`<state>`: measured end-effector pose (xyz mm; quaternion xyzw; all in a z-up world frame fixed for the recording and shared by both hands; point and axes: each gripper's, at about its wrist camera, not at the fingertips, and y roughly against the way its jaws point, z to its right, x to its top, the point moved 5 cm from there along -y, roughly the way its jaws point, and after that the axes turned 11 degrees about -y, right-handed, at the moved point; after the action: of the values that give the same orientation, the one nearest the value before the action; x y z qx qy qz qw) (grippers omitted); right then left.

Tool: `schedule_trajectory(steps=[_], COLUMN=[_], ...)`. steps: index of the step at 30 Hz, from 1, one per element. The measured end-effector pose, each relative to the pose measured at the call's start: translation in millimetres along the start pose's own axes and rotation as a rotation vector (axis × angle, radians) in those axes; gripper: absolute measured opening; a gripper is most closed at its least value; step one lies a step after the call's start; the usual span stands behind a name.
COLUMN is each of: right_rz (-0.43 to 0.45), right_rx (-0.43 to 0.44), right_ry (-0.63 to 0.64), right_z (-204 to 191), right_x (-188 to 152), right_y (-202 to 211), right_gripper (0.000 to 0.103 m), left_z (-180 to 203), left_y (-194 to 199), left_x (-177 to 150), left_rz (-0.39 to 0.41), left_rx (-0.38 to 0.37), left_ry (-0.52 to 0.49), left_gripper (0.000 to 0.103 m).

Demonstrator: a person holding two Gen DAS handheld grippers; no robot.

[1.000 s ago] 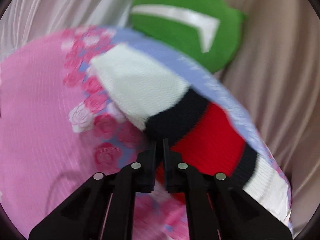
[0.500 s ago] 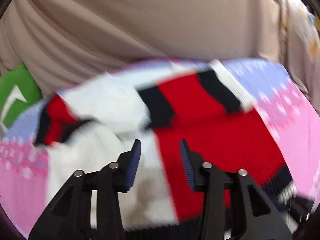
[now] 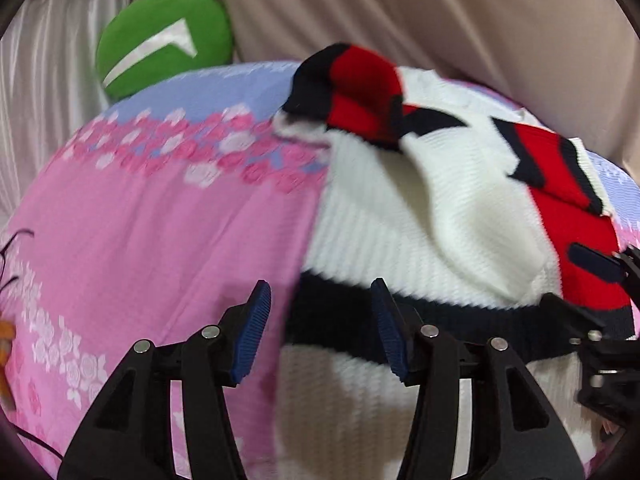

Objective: Fold small clothes

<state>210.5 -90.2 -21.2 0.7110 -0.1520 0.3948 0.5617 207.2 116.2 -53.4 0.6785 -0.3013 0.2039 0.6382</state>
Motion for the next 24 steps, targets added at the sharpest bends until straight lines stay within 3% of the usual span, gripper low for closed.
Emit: schedule_trajectory(steps=[3, 5, 6, 9, 11, 12, 13, 14, 16, 18, 21, 24], right_rz=[-0.039, -0.041, -0.026, 0.172, 0.288, 0.300, 0.275, 0.189, 0.071, 0.101, 0.156, 0.154], right_rx=[-0.041, -0.022, -0.014, -0.033, -0.071, -0.111, -0.173, -0.261, -0.383, -0.272, -0.183, -0.138], right_ry=[0.065, 0.011, -0.035, -0.271, -0.493, -0.584, -0.651, -0.696, -0.775, -0.866, -0.895, -0.892], right_z=[-6.4, 3.8, 12.8, 76.7, 149.4, 184.2, 216.9, 249.1, 284.9, 292.0, 284.8, 282.4], right_x=[8.6, 23.5, 33.3, 76.2, 88.8, 86.1, 78.7, 64.5, 33.4, 6.1, -11.9, -14.5], right_y=[-28.6, -33.2, -29.2, 24.9, 63.1, 68.8, 65.4, 51.9, 36.4, 41.7, 53.1, 54.4], right_gripper=[0.051, 0.007, 0.009, 0.009, 0.009, 0.009, 0.011, 0.012, 0.017, 0.018, 0.043, 0.046], left_z=[-6.4, -6.0, -5.6, -4.6, -7.0, -8.0, -8.1, -7.0, -3.5, 3.3, 15.4, 32.3], left_y=[-5.1, -6.3, -8.0, -9.9, -10.0, -9.7, -9.2, -9.0, -8.7, -7.8, -8.2, -12.4], left_x=[-8.6, -10.1, -9.7, -7.6, -4.2, -1.8, 0.7, 4.9, 13.3, 24.4, 44.4, 66.5], left_rz=[-0.023, -0.022, -0.020, -0.014, -0.009, -0.008, -0.004, 0.001, 0.005, 0.014, 0.032, 0.039], left_rx=[-0.014, -0.011, -0.010, -0.013, -0.013, -0.013, -0.018, -0.028, -0.062, -0.119, -0.177, -0.264], left_ry=[0.009, 0.002, 0.003, 0.002, 0.000, 0.002, 0.006, 0.008, 0.019, 0.033, 0.047, 0.077], left_gripper=[0.050, 0.052, 0.052, 0.052, 0.052, 0.051, 0.050, 0.050, 0.050, 0.051, 0.060, 0.064])
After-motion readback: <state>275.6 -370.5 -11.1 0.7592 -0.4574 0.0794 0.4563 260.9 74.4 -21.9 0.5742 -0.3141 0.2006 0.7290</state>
